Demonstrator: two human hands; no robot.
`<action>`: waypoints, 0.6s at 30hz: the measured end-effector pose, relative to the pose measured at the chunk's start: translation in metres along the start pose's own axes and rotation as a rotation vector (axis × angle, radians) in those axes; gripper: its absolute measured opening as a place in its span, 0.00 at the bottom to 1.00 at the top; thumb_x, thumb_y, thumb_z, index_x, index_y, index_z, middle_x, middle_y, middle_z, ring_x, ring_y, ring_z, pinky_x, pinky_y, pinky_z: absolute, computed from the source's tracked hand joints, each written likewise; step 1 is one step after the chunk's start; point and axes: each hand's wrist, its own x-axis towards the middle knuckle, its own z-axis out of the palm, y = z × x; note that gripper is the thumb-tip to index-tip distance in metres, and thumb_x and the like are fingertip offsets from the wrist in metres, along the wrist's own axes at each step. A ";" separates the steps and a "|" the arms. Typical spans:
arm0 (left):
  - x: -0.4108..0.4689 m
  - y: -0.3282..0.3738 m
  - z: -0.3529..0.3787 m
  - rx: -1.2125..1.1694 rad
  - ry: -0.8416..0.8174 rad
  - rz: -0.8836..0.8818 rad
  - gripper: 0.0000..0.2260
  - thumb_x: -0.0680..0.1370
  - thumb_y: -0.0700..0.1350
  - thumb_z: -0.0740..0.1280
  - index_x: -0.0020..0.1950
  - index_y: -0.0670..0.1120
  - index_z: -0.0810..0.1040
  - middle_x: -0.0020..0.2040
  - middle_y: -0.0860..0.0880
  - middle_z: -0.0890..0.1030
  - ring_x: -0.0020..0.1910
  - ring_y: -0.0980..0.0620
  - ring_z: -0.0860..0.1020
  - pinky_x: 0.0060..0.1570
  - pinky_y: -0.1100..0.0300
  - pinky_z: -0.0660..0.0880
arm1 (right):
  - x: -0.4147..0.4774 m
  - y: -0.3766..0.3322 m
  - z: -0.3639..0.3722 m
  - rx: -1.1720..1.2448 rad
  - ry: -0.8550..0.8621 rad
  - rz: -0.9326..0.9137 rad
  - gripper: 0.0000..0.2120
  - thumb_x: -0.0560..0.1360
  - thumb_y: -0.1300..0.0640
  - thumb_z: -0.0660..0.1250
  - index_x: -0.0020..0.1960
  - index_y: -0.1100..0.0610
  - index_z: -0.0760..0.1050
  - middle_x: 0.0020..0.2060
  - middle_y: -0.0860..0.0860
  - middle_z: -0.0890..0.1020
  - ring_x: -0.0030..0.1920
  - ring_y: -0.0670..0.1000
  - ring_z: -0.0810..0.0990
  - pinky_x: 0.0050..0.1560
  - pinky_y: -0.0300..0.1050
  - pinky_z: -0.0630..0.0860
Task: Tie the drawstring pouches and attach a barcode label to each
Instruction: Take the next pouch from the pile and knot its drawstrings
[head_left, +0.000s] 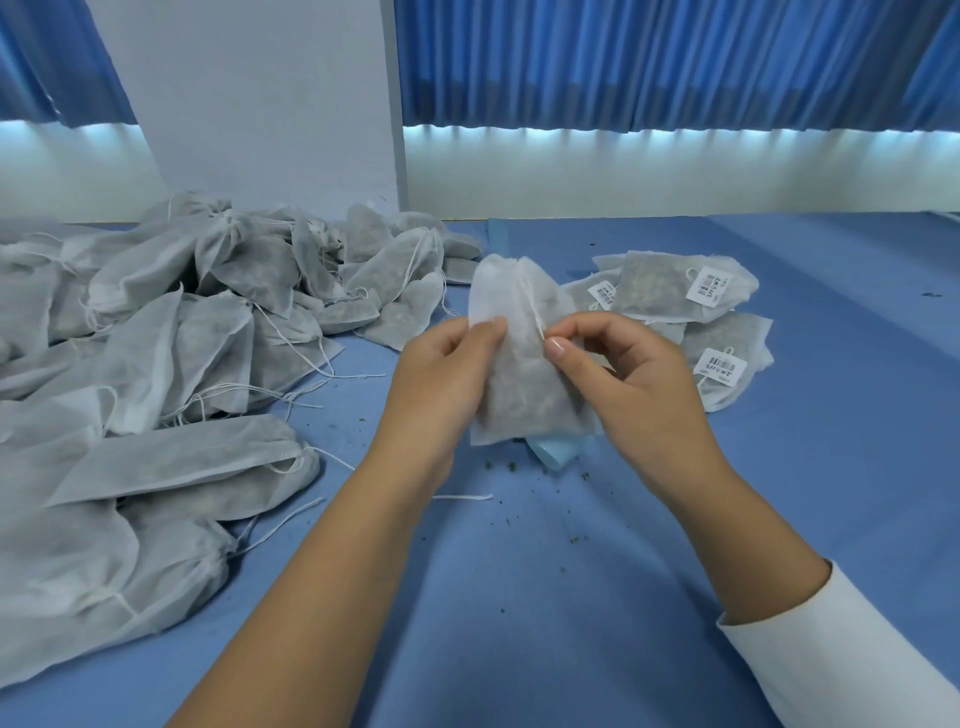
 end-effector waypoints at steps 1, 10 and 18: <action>0.001 -0.003 0.002 0.033 0.040 0.035 0.12 0.79 0.47 0.67 0.38 0.44 0.78 0.37 0.48 0.75 0.39 0.51 0.73 0.44 0.53 0.72 | -0.001 0.000 0.000 -0.020 0.009 -0.010 0.06 0.75 0.61 0.71 0.44 0.50 0.82 0.50 0.42 0.82 0.52 0.40 0.79 0.49 0.38 0.76; -0.001 -0.007 0.008 -0.007 0.014 0.013 0.17 0.78 0.50 0.68 0.38 0.37 0.78 0.36 0.45 0.76 0.37 0.50 0.75 0.43 0.54 0.71 | -0.005 0.002 0.005 -0.236 -0.009 -0.061 0.06 0.74 0.57 0.73 0.45 0.45 0.82 0.63 0.43 0.74 0.66 0.40 0.70 0.67 0.43 0.69; 0.006 -0.008 0.000 -0.039 0.082 -0.068 0.08 0.77 0.45 0.70 0.38 0.46 0.81 0.39 0.45 0.82 0.39 0.48 0.79 0.43 0.54 0.74 | 0.001 0.000 -0.006 -0.141 -0.132 0.016 0.17 0.75 0.69 0.67 0.54 0.49 0.81 0.63 0.45 0.78 0.65 0.39 0.73 0.58 0.38 0.76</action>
